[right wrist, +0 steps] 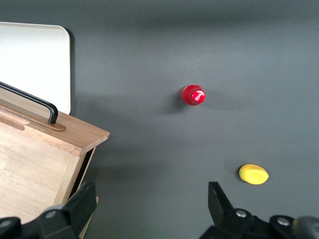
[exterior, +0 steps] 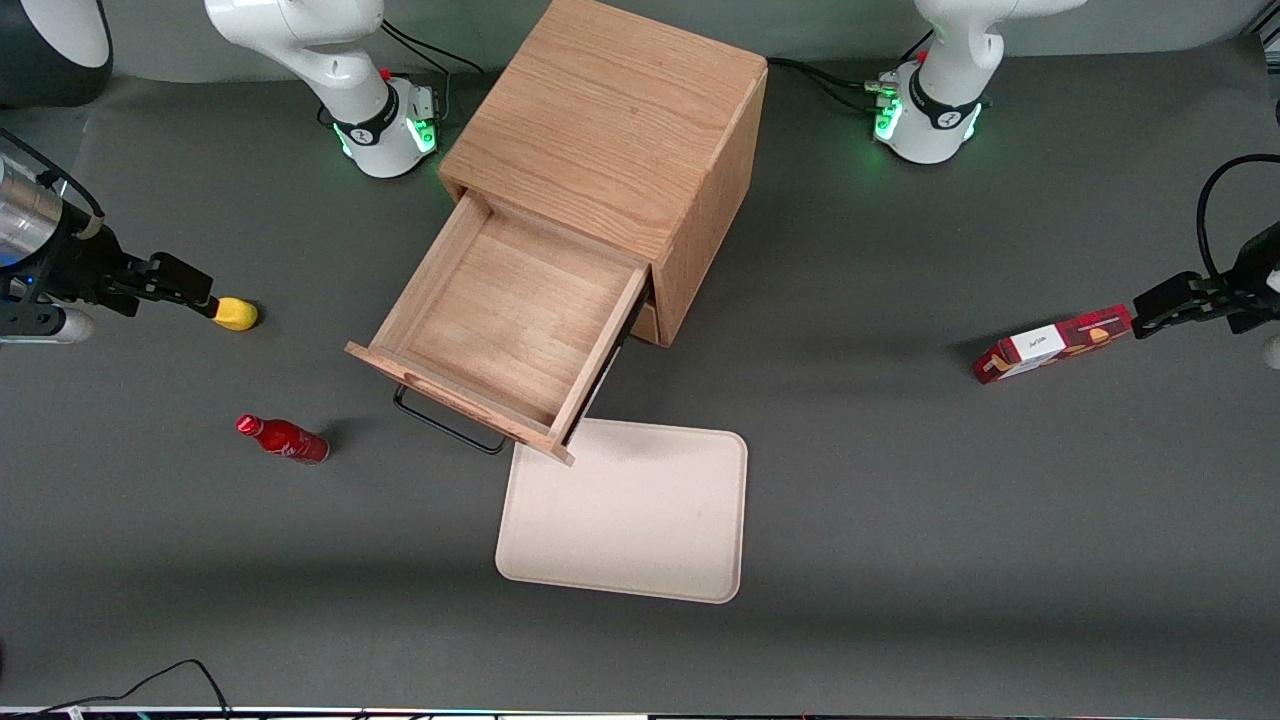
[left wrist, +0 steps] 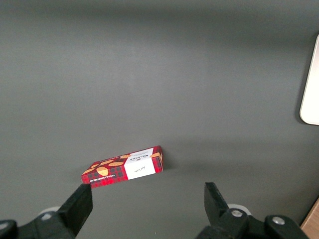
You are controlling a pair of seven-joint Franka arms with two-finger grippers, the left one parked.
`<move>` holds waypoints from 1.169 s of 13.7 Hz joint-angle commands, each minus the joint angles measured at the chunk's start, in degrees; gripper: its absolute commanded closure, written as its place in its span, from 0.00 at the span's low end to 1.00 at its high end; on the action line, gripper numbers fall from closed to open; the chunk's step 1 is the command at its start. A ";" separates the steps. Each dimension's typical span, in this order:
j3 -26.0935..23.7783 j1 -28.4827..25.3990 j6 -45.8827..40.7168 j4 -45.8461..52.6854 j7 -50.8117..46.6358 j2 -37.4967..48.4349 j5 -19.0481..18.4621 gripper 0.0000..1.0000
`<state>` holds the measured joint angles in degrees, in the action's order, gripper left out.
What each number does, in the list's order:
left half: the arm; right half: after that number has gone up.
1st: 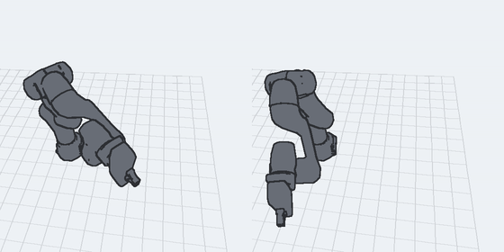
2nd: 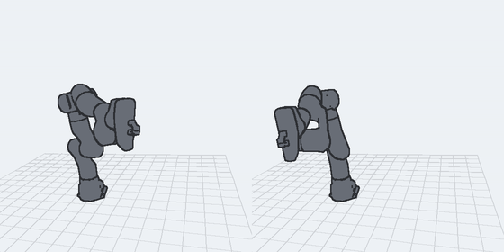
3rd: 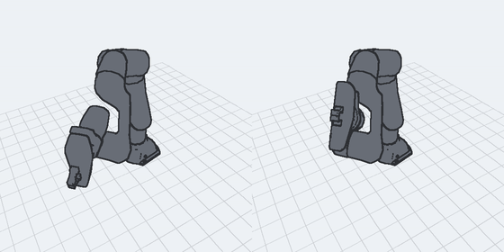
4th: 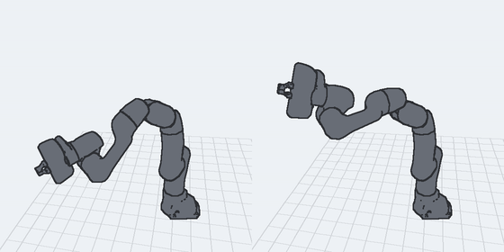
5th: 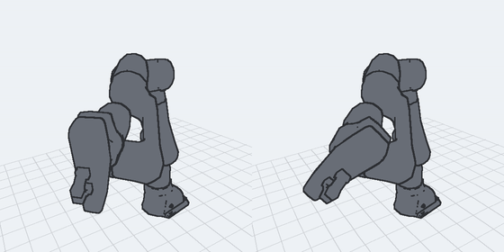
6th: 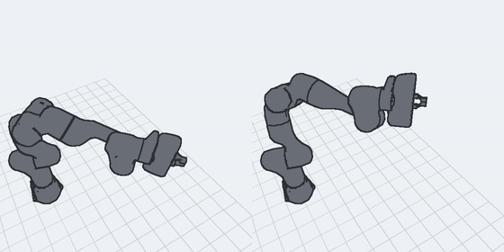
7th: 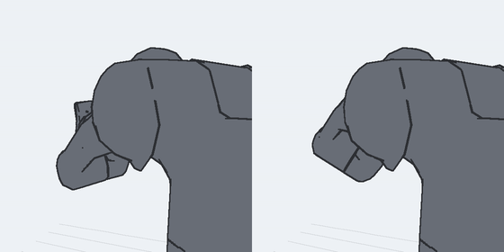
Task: Close top drawer
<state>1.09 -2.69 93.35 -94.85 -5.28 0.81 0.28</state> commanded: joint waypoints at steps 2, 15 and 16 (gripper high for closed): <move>0.58 -0.65 0.96 -1.13 0.35 0.95 -0.81 0.00; -0.65 -2.23 0.96 13.52 13.96 -13.09 0.84 0.00; -0.74 -2.23 0.35 17.29 16.67 -16.07 3.65 0.00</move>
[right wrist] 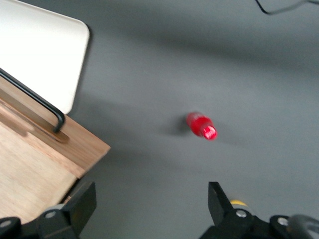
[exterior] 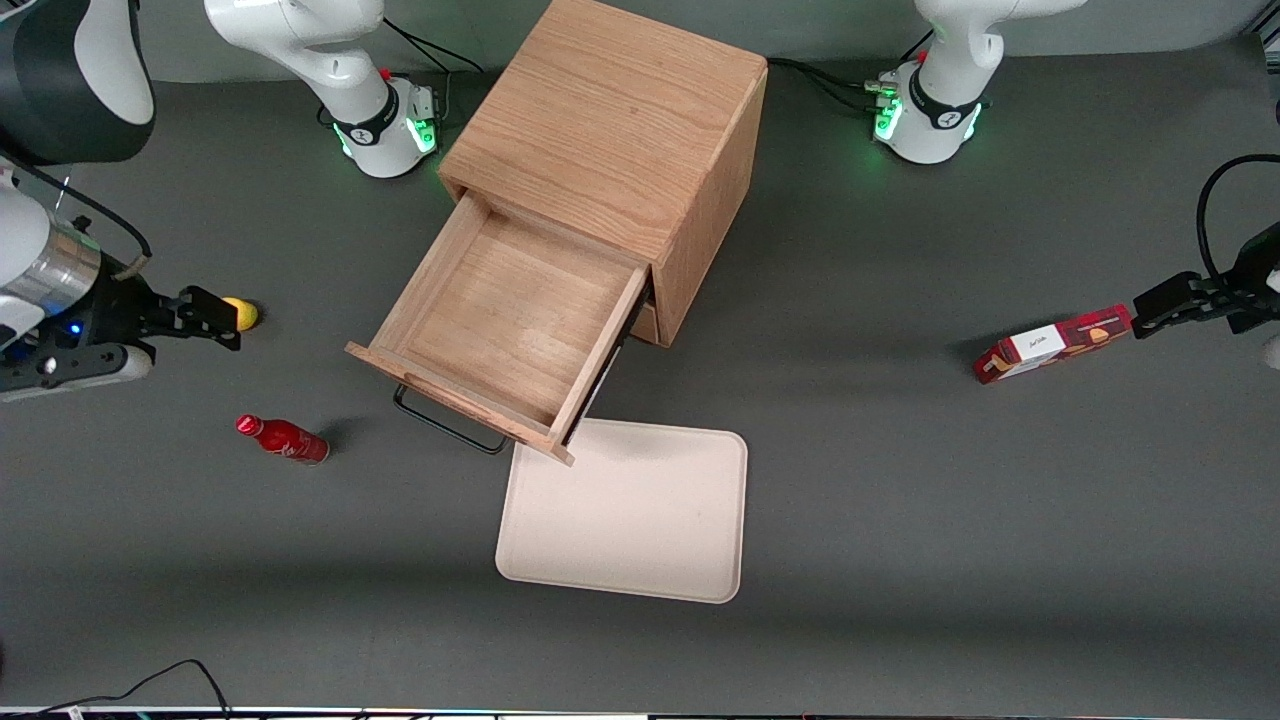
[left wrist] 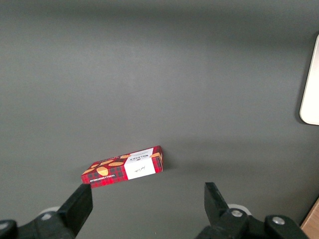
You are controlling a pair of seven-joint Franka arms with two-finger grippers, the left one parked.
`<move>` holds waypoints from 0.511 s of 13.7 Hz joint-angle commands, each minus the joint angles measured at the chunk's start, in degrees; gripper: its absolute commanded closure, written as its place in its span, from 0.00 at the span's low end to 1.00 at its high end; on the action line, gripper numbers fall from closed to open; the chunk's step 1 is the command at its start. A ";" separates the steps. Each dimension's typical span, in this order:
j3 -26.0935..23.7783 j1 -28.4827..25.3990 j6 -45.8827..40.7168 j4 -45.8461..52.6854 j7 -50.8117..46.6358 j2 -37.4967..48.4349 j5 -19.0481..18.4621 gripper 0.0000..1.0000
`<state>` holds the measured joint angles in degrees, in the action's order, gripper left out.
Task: Close top drawer
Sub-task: 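Move the right gripper toward the open drawer's black handle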
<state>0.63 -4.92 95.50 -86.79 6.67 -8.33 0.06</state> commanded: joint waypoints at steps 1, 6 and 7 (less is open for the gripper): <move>-0.36 0.00 -3.90 13.36 7.62 -10.27 5.55 0.00; -8.61 1.67 -7.00 23.68 9.50 -21.54 6.53 0.00; -10.11 1.76 -7.09 25.17 11.06 -23.03 6.71 0.00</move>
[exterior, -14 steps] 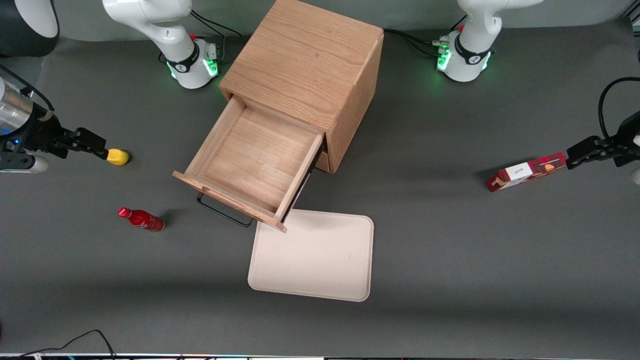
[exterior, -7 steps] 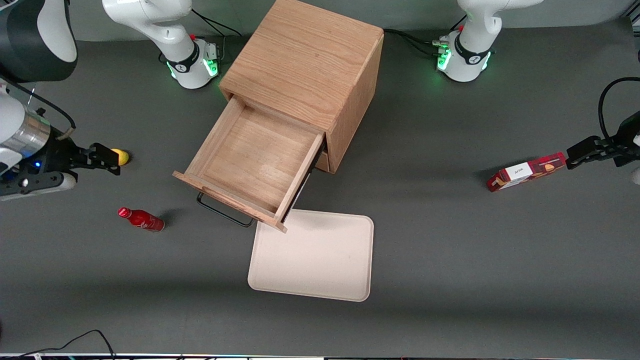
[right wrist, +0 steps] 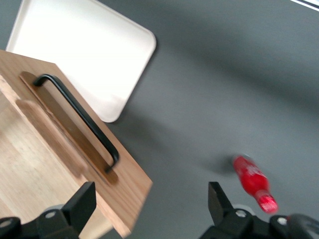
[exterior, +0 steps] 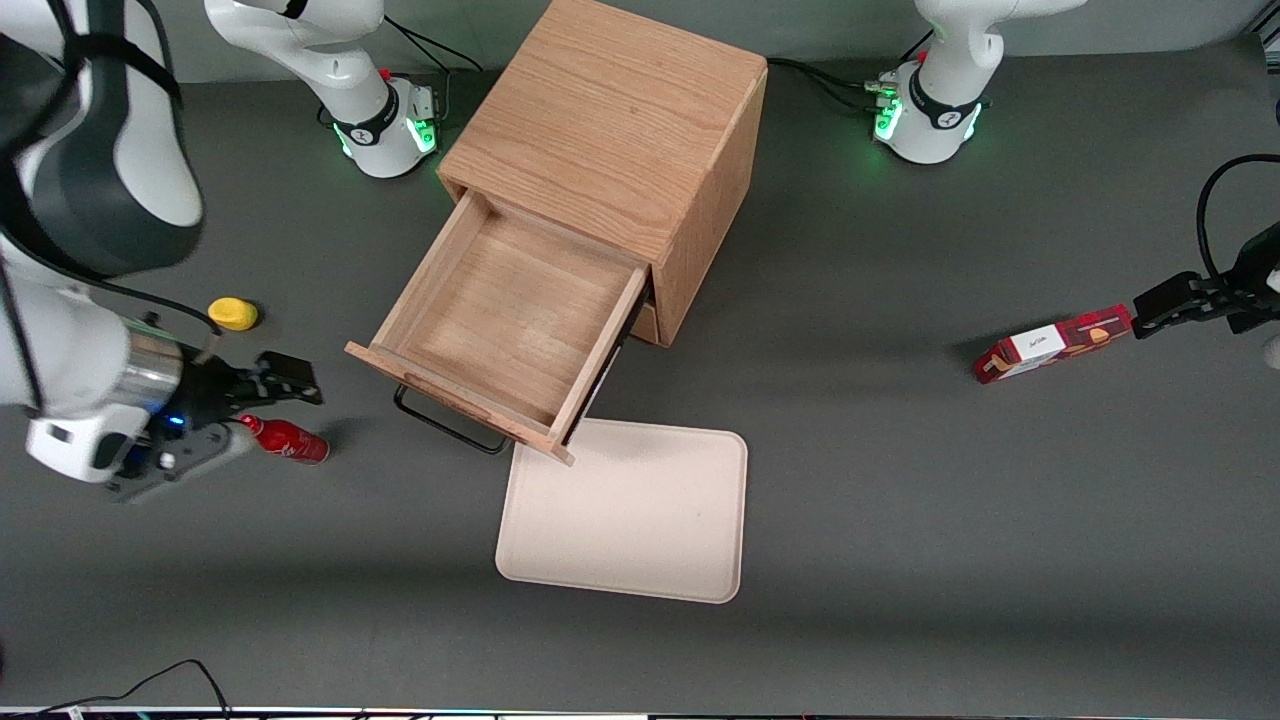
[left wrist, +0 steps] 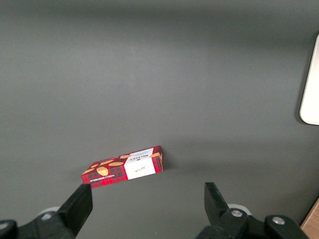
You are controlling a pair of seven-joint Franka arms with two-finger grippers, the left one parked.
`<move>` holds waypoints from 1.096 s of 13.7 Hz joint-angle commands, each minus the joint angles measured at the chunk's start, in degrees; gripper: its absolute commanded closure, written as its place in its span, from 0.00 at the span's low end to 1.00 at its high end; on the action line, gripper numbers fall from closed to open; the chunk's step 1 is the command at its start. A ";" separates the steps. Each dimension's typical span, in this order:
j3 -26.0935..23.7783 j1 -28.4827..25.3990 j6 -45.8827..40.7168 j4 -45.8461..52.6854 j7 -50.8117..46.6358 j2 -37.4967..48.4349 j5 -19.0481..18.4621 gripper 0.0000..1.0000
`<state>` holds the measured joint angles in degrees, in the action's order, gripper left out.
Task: Close top drawer
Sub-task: 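Move the right gripper toward the open drawer's black handle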
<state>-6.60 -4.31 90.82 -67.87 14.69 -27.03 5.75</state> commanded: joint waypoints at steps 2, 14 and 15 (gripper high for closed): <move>-4.82 1.06 -1.97 7.92 4.46 -6.79 1.19 0.00; -8.70 1.50 -1.79 9.86 14.40 -15.94 1.19 0.00; -8.78 1.50 -1.70 9.86 14.40 -16.21 1.19 0.00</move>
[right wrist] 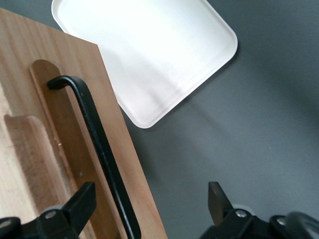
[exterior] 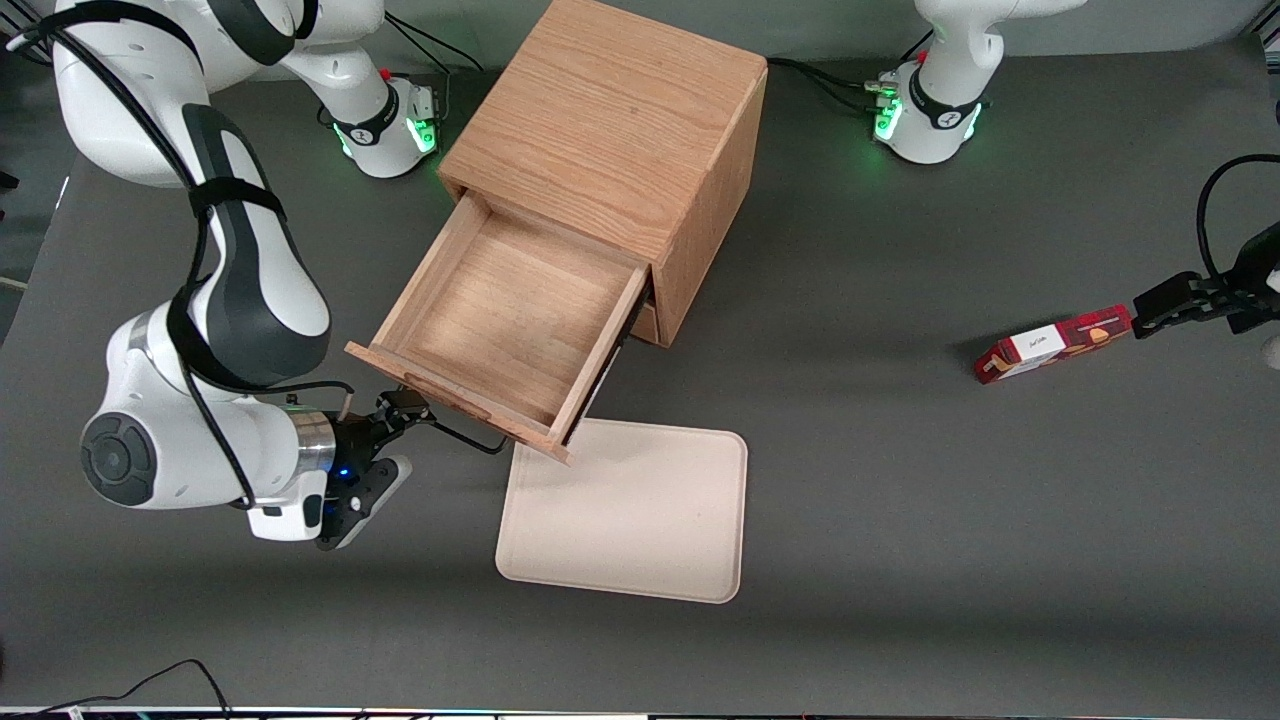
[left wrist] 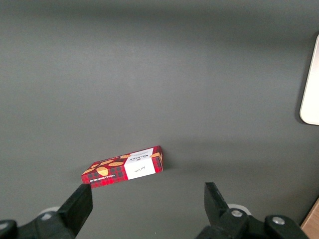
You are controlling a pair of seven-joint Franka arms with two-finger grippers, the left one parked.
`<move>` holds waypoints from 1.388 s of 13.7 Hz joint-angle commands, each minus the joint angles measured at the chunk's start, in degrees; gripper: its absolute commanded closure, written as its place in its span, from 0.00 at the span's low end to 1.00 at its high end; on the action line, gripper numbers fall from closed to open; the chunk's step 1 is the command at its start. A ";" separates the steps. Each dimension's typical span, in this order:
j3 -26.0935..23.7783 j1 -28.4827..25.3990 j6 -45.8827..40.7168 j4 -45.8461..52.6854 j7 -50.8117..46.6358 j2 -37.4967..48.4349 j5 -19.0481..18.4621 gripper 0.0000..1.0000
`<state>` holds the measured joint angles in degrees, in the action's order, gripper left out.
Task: Close top drawer
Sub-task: 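Move the right gripper toward the open drawer's black handle, then press the right gripper against the drawer front beside the handle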
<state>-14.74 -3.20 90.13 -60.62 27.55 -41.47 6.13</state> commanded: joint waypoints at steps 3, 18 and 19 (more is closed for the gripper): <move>-1.08 0.39 -0.22 2.52 1.71 -2.74 0.90 0.00; -1.17 -0.58 0.66 1.47 4.26 -4.24 0.02 0.00; -1.17 -0.58 0.92 1.47 4.26 -4.24 -0.42 0.00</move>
<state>-15.62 -3.65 90.47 -60.45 30.52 -44.84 6.12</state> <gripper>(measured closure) 0.000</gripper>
